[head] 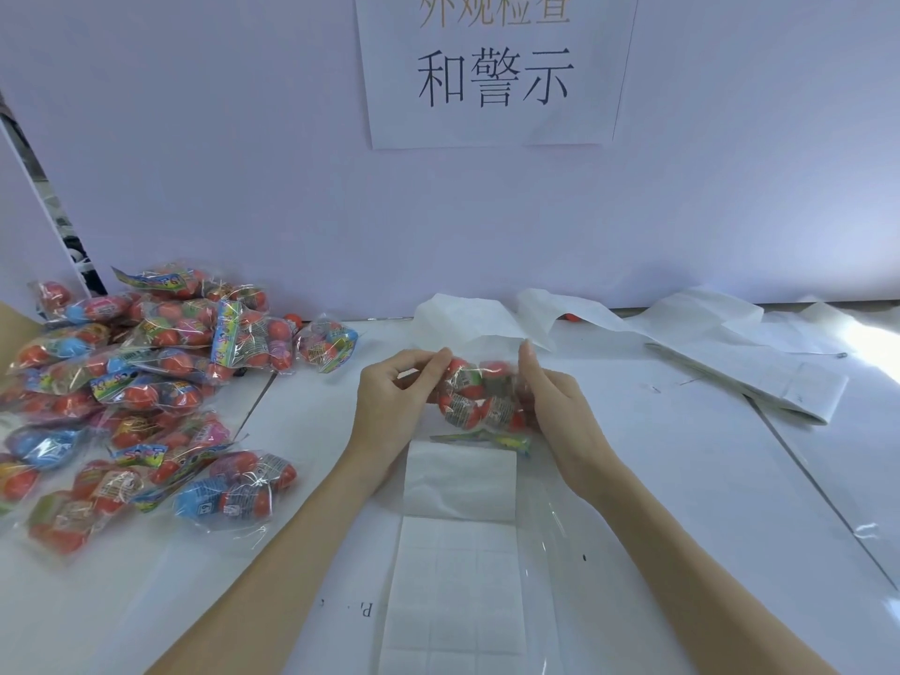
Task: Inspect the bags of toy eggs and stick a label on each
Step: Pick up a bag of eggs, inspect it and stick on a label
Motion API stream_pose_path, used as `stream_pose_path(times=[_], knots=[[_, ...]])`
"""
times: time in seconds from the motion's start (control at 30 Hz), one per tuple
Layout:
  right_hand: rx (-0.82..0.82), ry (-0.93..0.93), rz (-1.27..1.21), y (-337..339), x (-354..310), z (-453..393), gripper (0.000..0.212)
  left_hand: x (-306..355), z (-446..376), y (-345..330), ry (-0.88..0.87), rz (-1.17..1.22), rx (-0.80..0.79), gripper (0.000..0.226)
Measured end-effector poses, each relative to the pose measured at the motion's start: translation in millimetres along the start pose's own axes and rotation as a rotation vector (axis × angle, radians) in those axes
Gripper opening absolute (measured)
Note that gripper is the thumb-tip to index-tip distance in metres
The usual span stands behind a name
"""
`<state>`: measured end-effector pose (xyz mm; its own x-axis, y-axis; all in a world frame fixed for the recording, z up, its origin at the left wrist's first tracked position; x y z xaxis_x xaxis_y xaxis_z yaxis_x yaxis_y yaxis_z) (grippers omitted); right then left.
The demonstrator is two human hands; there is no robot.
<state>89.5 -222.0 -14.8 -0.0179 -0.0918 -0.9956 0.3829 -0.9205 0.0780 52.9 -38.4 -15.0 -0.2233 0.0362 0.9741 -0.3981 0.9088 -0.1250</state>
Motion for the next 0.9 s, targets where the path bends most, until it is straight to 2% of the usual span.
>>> stream_pose_path(times=[0.13,0.33,0.47,0.63,0.77,0.83,0.9], knots=[[0.012,0.025,-0.005,0,-3,2,0.025,-3,-2,5,0.012,-0.005,0.059,0.016],[-0.028,0.042,0.03,0,-9,5,0.016,-3,0,-5,0.055,-0.025,-0.073,0.025],[-0.069,0.064,0.036,-4,-10,7,0.022,3,4,-15,-0.028,-0.013,-0.196,0.018],[0.069,0.024,0.018,4,-6,4,0.034,1,-1,-1,-0.013,0.03,-0.054,0.014],[0.108,0.022,0.061,5,-5,3,0.036,-2,-3,1,0.022,0.057,0.001,0.014],[0.153,0.047,0.158,8,-6,3,0.041,-2,-3,3,0.02,0.042,0.027,0.019],[0.246,0.123,0.358,13,-11,4,0.054,-1,-3,3,0.017,0.029,0.037,0.021]])
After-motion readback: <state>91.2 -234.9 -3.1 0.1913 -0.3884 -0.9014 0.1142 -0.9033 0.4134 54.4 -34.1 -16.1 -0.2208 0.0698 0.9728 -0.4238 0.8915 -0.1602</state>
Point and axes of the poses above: each hand's wrist, its own z-axis away from the middle knuckle, its own y-axis out of the back of the hand, x = y × z, the point moved 7 cm from there along -z, towards the middle knuckle, and after that the axes turned 6 degrees about z, right-handed, at the moved point
